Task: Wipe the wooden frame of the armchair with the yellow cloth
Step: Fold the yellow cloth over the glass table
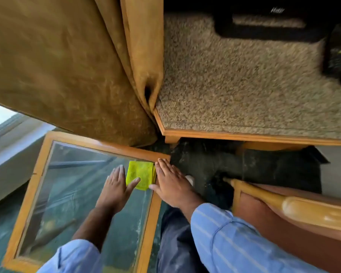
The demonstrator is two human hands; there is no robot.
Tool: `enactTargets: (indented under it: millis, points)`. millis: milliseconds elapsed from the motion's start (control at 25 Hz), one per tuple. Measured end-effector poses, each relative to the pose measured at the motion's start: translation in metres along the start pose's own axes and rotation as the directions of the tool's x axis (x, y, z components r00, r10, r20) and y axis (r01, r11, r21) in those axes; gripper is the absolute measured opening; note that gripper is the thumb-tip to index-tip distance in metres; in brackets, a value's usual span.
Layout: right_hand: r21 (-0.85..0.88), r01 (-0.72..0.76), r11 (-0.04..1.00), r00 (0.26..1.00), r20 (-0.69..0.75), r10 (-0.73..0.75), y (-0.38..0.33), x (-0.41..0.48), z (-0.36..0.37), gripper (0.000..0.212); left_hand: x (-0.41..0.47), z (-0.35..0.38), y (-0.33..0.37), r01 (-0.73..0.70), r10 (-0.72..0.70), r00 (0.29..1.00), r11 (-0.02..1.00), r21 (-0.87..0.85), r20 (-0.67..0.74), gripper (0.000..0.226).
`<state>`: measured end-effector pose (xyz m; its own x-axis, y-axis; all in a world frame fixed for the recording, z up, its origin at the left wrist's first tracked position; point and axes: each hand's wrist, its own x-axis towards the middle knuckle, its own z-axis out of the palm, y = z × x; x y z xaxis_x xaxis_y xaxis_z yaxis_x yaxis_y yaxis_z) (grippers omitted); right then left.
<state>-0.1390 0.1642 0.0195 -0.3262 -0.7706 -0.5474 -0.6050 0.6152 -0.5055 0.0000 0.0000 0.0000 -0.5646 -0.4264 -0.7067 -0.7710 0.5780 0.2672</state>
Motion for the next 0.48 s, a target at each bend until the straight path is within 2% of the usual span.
enactTargets:
  millis: [80,200,360,400,480]
  points:
    - [0.052,-0.066,0.996,0.996,0.060,0.063,0.015,0.030,0.026,0.081,0.023,0.028,-0.010,0.080,-0.081,0.997,0.988,-0.133,-0.005,0.089]
    - [0.129,-0.112,0.985,0.990,0.104,0.099,0.033,0.070,0.054,0.079,0.054,0.062,-0.018,0.141,-0.173,0.982,0.942,-0.304,-0.081,0.071]
    - [0.329,-0.119,0.937,0.993,0.051,0.108,0.032,0.112,0.080,0.072,0.082,0.087,-0.028,0.203,-0.283,0.933,0.924,-0.324,-0.224,0.041]
    - [0.366,-0.130,0.921,0.991,0.032,0.127,0.032,0.121,0.083,0.070,0.085,0.089,-0.029,0.225,-0.311,0.924,0.912,-0.342,-0.222,0.033]
    - [0.399,-0.153,0.904,0.987,0.019,0.159,0.033,0.133,0.086,0.065,0.087,0.092,-0.031,0.246,-0.374,0.908,0.839,-0.486,-0.186,0.017]
